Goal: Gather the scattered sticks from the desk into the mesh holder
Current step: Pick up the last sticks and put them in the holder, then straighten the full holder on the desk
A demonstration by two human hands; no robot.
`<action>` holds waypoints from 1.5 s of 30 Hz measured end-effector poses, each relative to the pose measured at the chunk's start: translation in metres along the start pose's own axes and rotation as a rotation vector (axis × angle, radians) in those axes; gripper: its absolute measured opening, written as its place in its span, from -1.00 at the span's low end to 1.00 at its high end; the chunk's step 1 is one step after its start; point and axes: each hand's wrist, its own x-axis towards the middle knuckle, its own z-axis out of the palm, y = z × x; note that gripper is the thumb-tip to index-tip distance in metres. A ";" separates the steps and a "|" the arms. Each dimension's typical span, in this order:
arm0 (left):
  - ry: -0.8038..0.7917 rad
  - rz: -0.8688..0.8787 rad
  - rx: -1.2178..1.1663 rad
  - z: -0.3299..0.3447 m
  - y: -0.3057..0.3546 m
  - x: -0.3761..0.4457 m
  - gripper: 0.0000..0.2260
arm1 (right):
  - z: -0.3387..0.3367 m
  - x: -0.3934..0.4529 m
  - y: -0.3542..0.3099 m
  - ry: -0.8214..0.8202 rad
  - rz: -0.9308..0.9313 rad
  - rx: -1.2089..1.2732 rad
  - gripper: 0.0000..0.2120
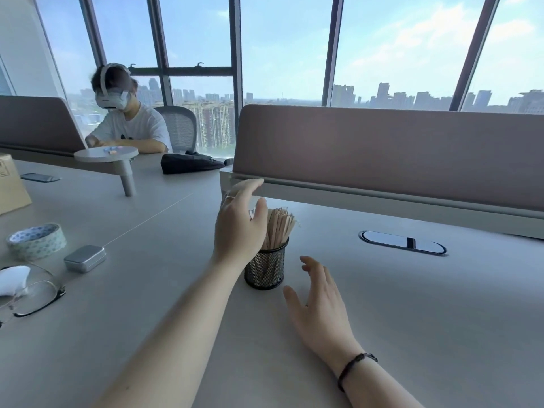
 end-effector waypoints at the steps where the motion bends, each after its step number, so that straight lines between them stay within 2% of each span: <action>1: -0.088 -0.030 0.031 0.000 -0.007 -0.005 -0.66 | -0.001 0.000 -0.001 -0.008 -0.008 -0.011 -0.41; 2: -0.208 -0.025 0.095 0.000 -0.014 -0.011 -0.64 | -0.001 -0.001 -0.001 -0.018 -0.018 -0.021 -0.40; 4: -0.369 0.106 0.284 0.001 -0.023 -0.024 -0.60 | -0.002 -0.001 -0.002 -0.043 -0.036 -0.038 -0.38; 6: -0.364 0.197 0.380 0.000 -0.023 -0.029 -0.57 | -0.002 -0.001 -0.003 -0.050 -0.039 -0.042 -0.38; 8: -0.272 0.233 0.409 -0.001 -0.016 -0.027 -0.54 | -0.002 0.000 -0.002 -0.045 -0.040 -0.038 -0.39; 11: -0.179 0.178 0.395 0.000 -0.005 -0.015 -0.55 | -0.002 -0.001 -0.002 -0.046 -0.035 -0.033 -0.40; 14: -0.272 0.071 0.362 0.003 -0.001 -0.011 -0.50 | -0.003 -0.002 -0.001 -0.050 -0.028 -0.022 -0.41; 18: -0.351 0.096 0.356 0.007 -0.007 -0.020 -0.49 | -0.004 -0.001 -0.002 -0.052 -0.018 -0.006 -0.40; 21: -0.342 0.015 0.237 0.006 -0.011 -0.026 -0.44 | -0.004 -0.001 -0.002 -0.057 -0.002 0.002 -0.39; 24: -0.134 -0.040 -0.004 0.001 -0.007 -0.029 -0.39 | -0.005 -0.002 -0.002 -0.057 0.008 0.015 -0.37; 26: -0.083 -0.234 -0.219 0.000 -0.009 -0.031 -0.36 | -0.006 -0.002 -0.002 -0.061 0.015 0.026 -0.37; 28: -0.148 -0.518 -0.442 0.003 -0.015 -0.038 -0.35 | -0.006 -0.002 -0.001 -0.071 0.022 0.046 -0.36; 31: -0.264 -0.746 -0.659 0.011 -0.030 -0.058 -0.22 | -0.006 -0.002 -0.001 -0.083 0.047 0.101 -0.33; 34: -0.317 -0.753 -0.729 0.013 -0.015 -0.072 -0.21 | -0.007 -0.001 -0.002 -0.093 0.077 0.166 -0.33; 38: -0.375 -0.683 -0.686 0.020 0.006 -0.086 -0.37 | -0.012 0.000 -0.002 -0.049 0.131 0.238 -0.36; 40: -0.388 -0.670 -0.678 0.023 0.009 -0.093 -0.35 | -0.014 0.000 0.000 -0.028 0.176 0.278 -0.33; 42: -0.383 -0.647 -0.658 0.023 0.009 -0.096 -0.34 | -0.015 0.000 0.002 -0.014 0.204 0.300 -0.29; 45: -0.287 -0.683 -0.625 0.019 0.004 -0.094 -0.39 | -0.020 0.005 0.007 -0.019 0.222 0.323 -0.39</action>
